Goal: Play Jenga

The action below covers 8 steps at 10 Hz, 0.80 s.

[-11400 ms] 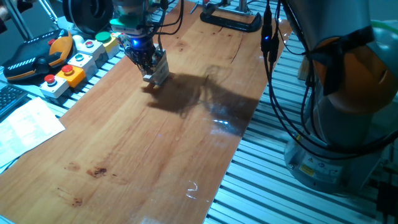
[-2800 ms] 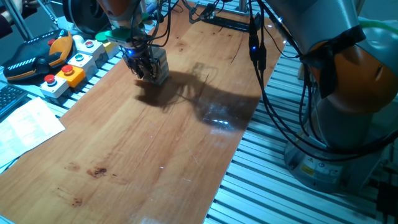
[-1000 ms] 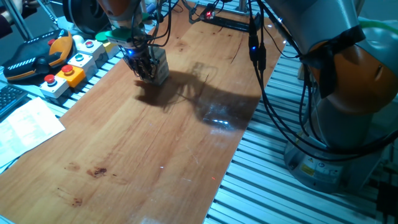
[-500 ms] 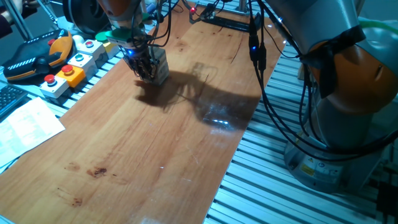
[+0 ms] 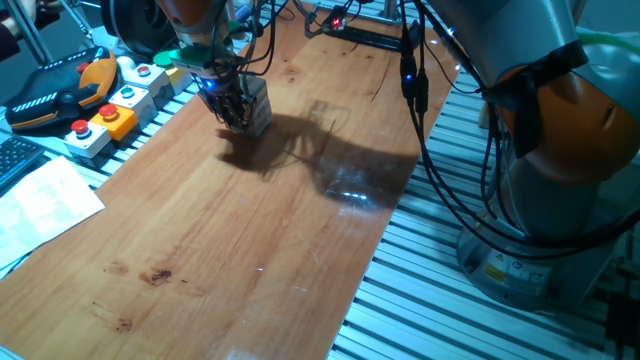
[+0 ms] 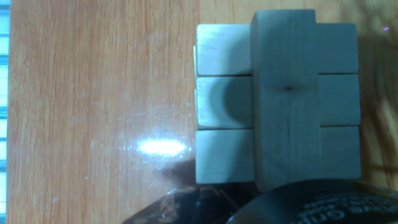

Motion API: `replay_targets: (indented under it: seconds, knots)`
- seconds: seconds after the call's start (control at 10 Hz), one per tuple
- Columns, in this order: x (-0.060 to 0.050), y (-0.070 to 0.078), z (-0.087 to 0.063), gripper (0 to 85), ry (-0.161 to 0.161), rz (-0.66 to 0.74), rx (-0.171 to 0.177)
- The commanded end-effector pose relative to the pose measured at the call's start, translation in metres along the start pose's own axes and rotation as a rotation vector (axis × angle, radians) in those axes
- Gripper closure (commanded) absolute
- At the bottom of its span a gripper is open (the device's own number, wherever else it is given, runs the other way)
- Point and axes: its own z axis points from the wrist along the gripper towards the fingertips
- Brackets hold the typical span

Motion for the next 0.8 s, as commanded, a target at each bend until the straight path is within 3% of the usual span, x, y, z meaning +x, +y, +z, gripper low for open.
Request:
replay_targets:
  seconds: [0.0,0.3,0.7]
  knots:
    - [0.0000,0.0000,0.0001,55.7,0.000,0.000,0.001]
    - [0.0000,0.0000,0.0002,56.7,0.002,0.000,-0.001]
    - [-0.0001,-0.0001,0.0002,66.3,0.003,-0.008,-0.004]
